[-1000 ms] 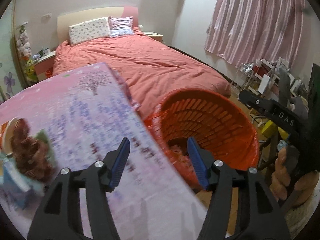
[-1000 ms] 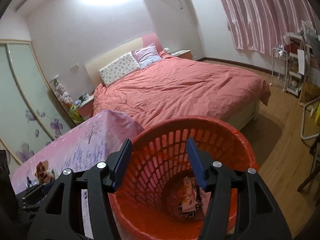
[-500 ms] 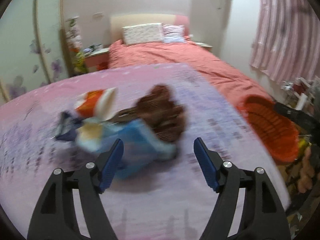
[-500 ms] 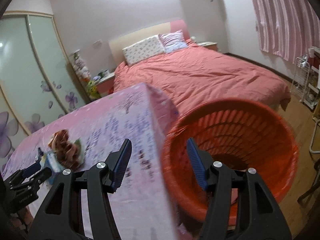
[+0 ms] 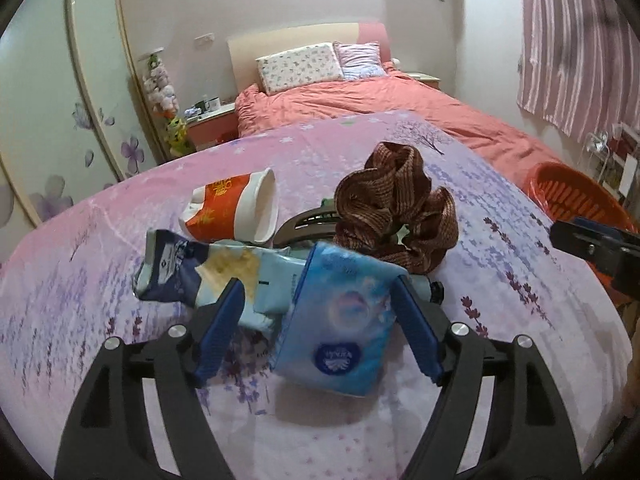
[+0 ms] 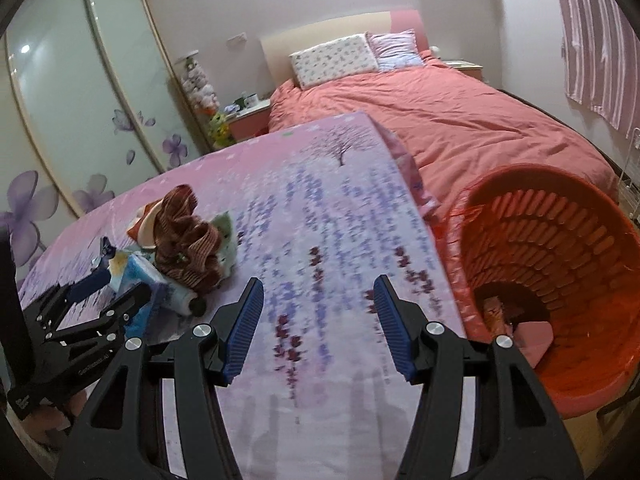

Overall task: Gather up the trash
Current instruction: 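Return to the pile and grasp the blue Vinda tissue pack with the left gripper, then grasp the light blue cream tube with the right gripper while the left holds the tissue pack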

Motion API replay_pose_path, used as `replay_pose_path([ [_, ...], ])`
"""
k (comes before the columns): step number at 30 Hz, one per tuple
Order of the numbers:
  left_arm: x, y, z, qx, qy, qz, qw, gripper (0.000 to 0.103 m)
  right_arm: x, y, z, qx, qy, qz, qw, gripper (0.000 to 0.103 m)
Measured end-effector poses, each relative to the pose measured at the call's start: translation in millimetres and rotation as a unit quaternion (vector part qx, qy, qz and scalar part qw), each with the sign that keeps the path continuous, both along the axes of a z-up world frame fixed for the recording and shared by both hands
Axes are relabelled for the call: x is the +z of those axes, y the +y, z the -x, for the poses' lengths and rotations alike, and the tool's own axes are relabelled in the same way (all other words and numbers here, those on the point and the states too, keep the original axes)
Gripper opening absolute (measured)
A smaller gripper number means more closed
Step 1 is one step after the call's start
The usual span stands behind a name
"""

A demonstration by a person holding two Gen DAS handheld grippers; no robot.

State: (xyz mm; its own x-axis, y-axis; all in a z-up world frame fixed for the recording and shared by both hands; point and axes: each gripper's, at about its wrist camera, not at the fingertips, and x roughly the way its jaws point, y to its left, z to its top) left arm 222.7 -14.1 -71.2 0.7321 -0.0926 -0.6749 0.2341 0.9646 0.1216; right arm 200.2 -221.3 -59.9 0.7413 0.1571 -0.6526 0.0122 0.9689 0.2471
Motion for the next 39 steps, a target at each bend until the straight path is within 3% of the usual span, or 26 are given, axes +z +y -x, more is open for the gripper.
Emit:
replay_pose_path([
  [7,-13.8,-1.6,3.2,-0.014,0.044,0.022,0.9987,0.077,-4.3,12.4,-4.8,0.012,0.011,-0.007,1.000,0.058],
  [10,-17.9,-4.5,-4.2,0.003,0.061,0.027,0.9978,0.058,-4.7,18.6,-4.5,0.018,0.013,-0.002,1.000,0.058],
  [14,-14.4,6.1,-5.6,0.026,0.061,0.051,0.9965,0.054,-4.3,25.9,-4.3,0.024,0.014,0.003,1.000,0.058],
  [20,-2.8,43.3,15.4,0.060,0.039,0.057,0.9959,0.054,-4.5,43.0,-6.5,0.043,0.016,0.006,0.999,0.058],
  [29,-11.6,121.6,11.6,0.153,0.063,0.054,0.9848,0.054,-10.6,98.7,-11.7,0.116,0.032,0.013,0.993,0.056],
  [32,-11.4,136.6,3.7,0.168,0.064,0.046,0.9825,0.054,-16.2,114.9,-14.5,0.128,0.047,0.019,0.991,0.049],
  [34,-12.3,144.6,-1.4,0.175,0.068,0.044,0.9813,0.054,-23.2,122.6,-20.9,0.133,0.071,0.010,0.989,0.038],
  [39,-20.3,156.6,-12.7,0.183,0.085,0.051,0.9782,0.054,-25.6,133.2,-33.2,0.120,0.081,0.019,0.989,0.029],
])
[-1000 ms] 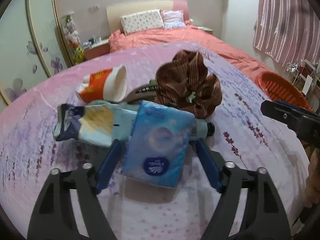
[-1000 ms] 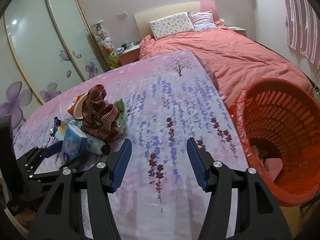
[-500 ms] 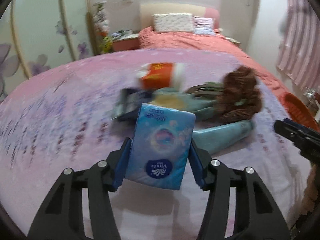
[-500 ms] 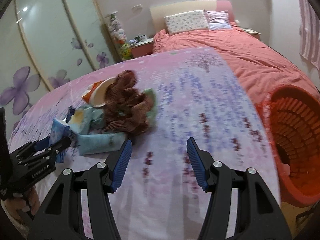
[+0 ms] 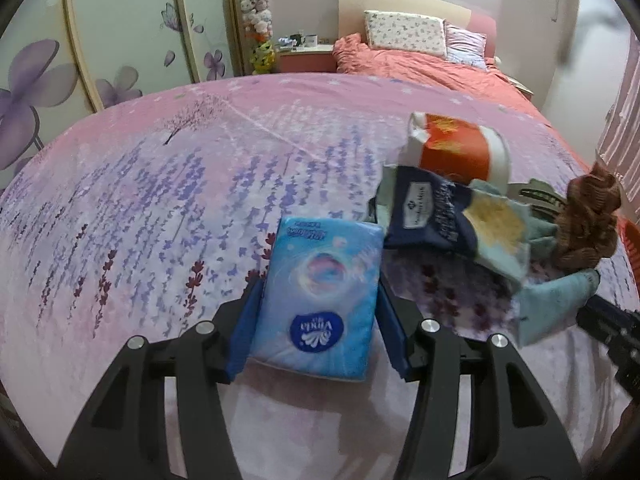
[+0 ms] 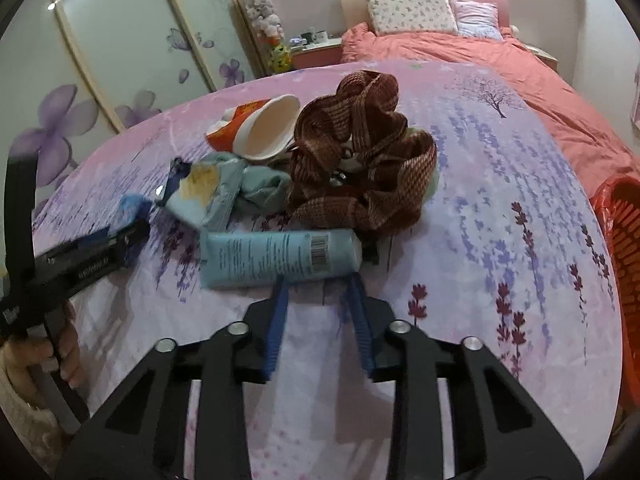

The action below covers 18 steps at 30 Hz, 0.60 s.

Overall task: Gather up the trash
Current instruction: 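Grasp the light blue cream tube with the right gripper while the left holds the tissue pack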

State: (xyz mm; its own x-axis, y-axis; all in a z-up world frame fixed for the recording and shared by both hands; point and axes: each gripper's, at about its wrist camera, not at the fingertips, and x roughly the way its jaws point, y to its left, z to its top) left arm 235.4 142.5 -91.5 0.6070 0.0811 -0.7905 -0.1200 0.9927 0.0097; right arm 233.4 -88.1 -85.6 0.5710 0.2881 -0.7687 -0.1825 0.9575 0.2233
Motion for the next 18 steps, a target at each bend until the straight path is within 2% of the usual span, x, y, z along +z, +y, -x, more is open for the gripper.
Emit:
replay_pose_path([
  [4,0.8,3.5,-3.7,0.000,-0.002,0.005,1.0000,0.053,-0.5,-0.7,-19.7,-0.022,0.006,-0.019,1.000,0.028],
  [10,0.6,5.8,-9.8,0.000,-0.001,0.007,1.0000,0.054,-1.0,10.0,-46.9,-0.038,-0.002,-0.011,0.999,0.028],
  [13,1.9,7.6,-13.7,-0.001,0.000,0.010,1.0000,0.054,1.4,7.9,-51.2,-0.045,0.004,-0.025,0.999,0.029],
  [14,1.7,9.0,-17.2,-0.002,0.000,0.010,0.9999,0.054,3.5,8.1,-47.2,-0.044,0.000,-0.027,0.999,0.030],
  [16,0.9,10.2,-18.0,-0.003,0.000,0.011,0.9999,0.055,8.6,7.3,-40.4,-0.039,-0.015,-0.024,0.999,0.040],
  [18,-0.3,11.8,-16.4,-0.004,-0.001,0.012,0.9999,0.055,14.4,6.9,-35.6,-0.038,-0.032,-0.023,0.998,0.041],
])
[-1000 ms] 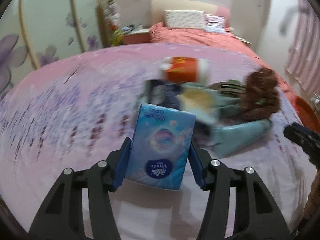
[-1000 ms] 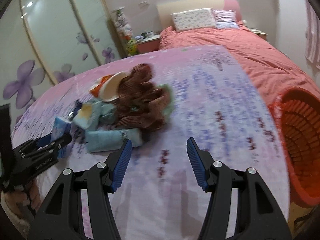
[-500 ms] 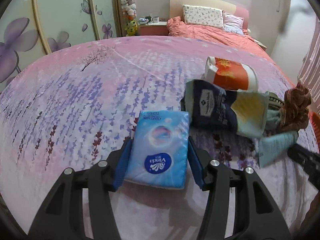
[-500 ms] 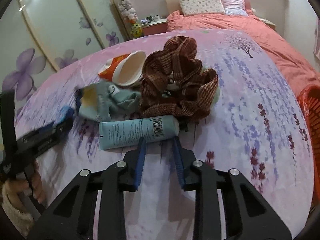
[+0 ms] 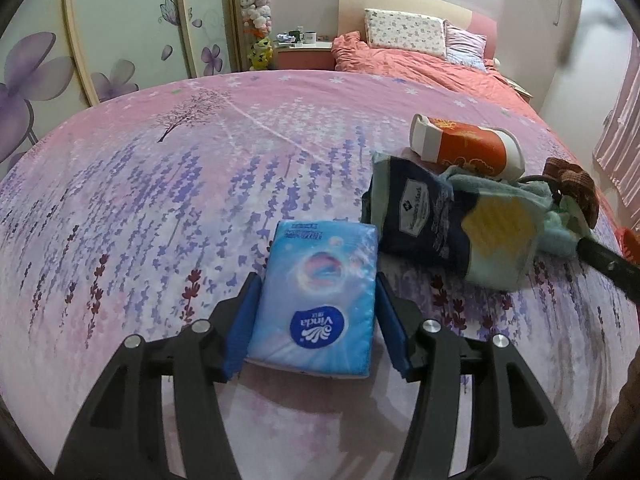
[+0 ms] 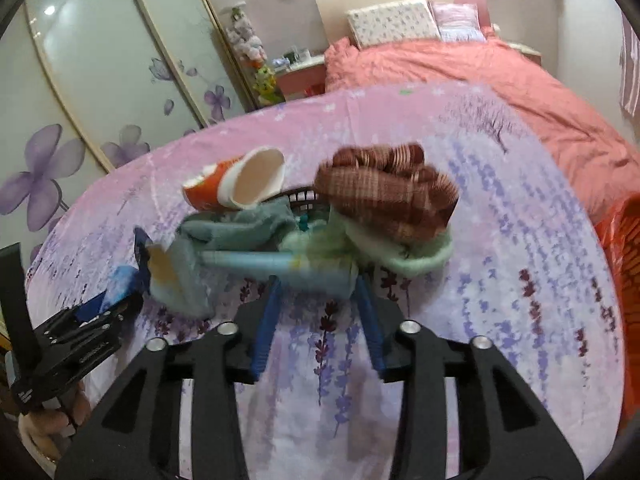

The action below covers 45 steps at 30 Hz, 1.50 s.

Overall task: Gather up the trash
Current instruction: 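Grasp the light blue cream tube with the right gripper while the left holds the tissue pack, then lift the cream tube with the right gripper while the left keeps holding the tissue pack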

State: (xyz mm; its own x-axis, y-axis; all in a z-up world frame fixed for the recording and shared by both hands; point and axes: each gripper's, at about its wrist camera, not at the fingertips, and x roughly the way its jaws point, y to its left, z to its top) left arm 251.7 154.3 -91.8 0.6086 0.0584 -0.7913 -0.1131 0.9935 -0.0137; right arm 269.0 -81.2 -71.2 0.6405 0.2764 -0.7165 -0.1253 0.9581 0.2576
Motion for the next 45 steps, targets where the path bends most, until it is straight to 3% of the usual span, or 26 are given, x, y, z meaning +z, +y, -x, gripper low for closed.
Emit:
replay_pose_path([
  [3,-0.9,-0.2,1.6,0.000,-0.001,0.003,1.0000,0.055,10.6,-3.5,4.5,0.001,-0.016,-0.015,1.000,0.041],
  [6,-1.6,-0.4,2.1,0.000,-0.001,0.001,1.0000,0.055,15.4,-0.4,-0.5,-0.009,-0.029,0.014,0.999,0.041],
  [11,-2.0,-0.7,3.3,0.000,0.000,0.000,1.0000,0.055,-3.7,5.2,-15.3,-0.022,0.012,0.068,0.997,0.037],
  [13,-2.1,-0.7,3.4,-0.001,0.000,0.000,1.0000,0.056,-4.8,7.1,-9.1,-0.010,0.016,0.069,0.997,0.037],
  [16,-2.0,-0.8,3.6,0.000,0.000,0.001,1.0000,0.056,-7.8,13.4,2.8,0.042,0.060,0.048,0.996,0.035],
  [20,-2.0,-1.2,3.7,-0.001,0.000,0.000,1.0000,0.057,1.7,22.8,19.3,0.056,0.012,0.085,0.995,0.036],
  [22,-1.9,-1.1,3.9,0.000,0.000,0.000,1.0000,0.057,-0.6,21.1,7.6,0.054,0.020,0.072,0.996,0.036],
  [27,-1.8,-1.1,3.9,0.000,0.000,0.000,1.0000,0.057,-5.0,36.1,-12.6,0.080,0.015,0.082,0.993,0.045],
  [31,-1.7,-1.4,4.0,0.000,0.000,0.000,1.0000,0.057,-8.8,63.3,-7.8,0.131,0.004,0.109,0.985,0.055],
  [34,-1.6,-1.5,4.0,0.000,0.000,0.000,1.0000,0.057,-12.4,74.5,-3.5,0.160,0.001,0.126,0.979,0.057],
  [37,-1.6,-1.4,4.0,0.000,0.000,0.000,1.0000,0.057,-21.8,78.8,-0.2,0.176,0.013,0.138,0.975,0.045],
  [38,-1.6,-1.5,4.1,0.000,0.000,0.000,1.0000,0.057,-21.7,78.5,1.4,0.169,0.004,0.134,0.976,0.034],
  [39,-1.5,-1.6,4.1,0.000,0.000,0.000,1.0000,0.057,-19.4,73.7,3.2,0.164,0.006,0.129,0.978,0.029],
  [45,-1.3,-1.8,4.1,0.000,0.000,0.000,1.0000,0.057,-18.1,42.4,24.5,0.115,0.012,0.121,0.986,0.028],
])
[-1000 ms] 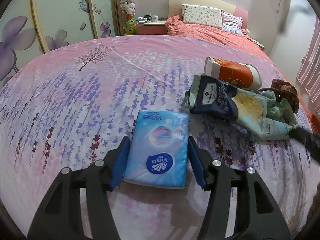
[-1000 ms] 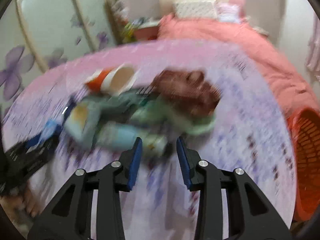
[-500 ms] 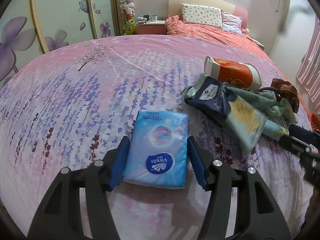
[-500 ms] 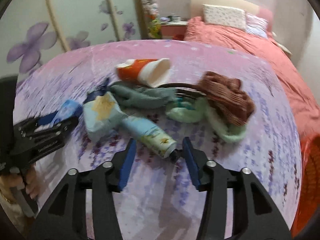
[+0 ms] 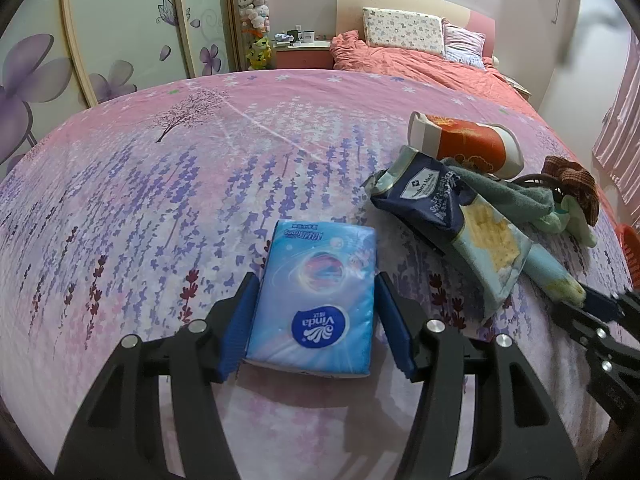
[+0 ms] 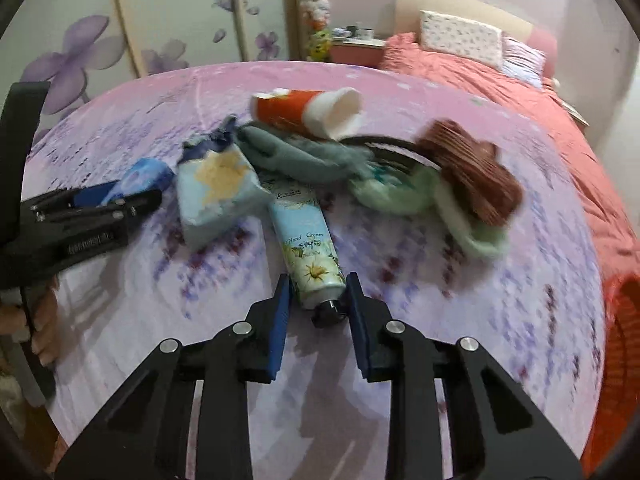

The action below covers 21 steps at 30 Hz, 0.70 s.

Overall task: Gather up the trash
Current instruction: 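Lift the cream tube with the right gripper while the left keeps holding the tissue pack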

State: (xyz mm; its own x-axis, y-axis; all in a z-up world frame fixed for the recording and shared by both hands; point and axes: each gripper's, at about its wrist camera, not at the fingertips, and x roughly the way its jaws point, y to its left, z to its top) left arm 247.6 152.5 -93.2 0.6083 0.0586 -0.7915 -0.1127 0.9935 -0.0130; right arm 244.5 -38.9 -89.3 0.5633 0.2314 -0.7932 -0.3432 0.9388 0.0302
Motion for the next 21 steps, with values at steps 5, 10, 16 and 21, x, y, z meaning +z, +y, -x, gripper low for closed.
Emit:
replay_pose_path([
  [5,0.1,0.0,0.1,0.000,0.000,0.000,1.0000,0.058,-1.1,-37.9,20.9,-0.066,0.008,0.000,0.998,0.029],
  [10,0.1,-0.7,0.1,0.000,0.000,0.000,1.0000,0.058,-1.0,-42.8,20.8,-0.071,0.017,-0.014,0.997,0.038],
  [16,0.2,-0.9,0.2,0.000,0.000,-0.001,1.0000,0.058,-3.8,-30.6,4.2,-0.071,0.002,0.021,0.997,0.029],
  [21,0.4,-1.0,0.3,0.000,0.000,0.000,1.0000,0.058,-2.2,-41.5,-11.7,-0.086,0.005,0.023,0.996,0.029],
])
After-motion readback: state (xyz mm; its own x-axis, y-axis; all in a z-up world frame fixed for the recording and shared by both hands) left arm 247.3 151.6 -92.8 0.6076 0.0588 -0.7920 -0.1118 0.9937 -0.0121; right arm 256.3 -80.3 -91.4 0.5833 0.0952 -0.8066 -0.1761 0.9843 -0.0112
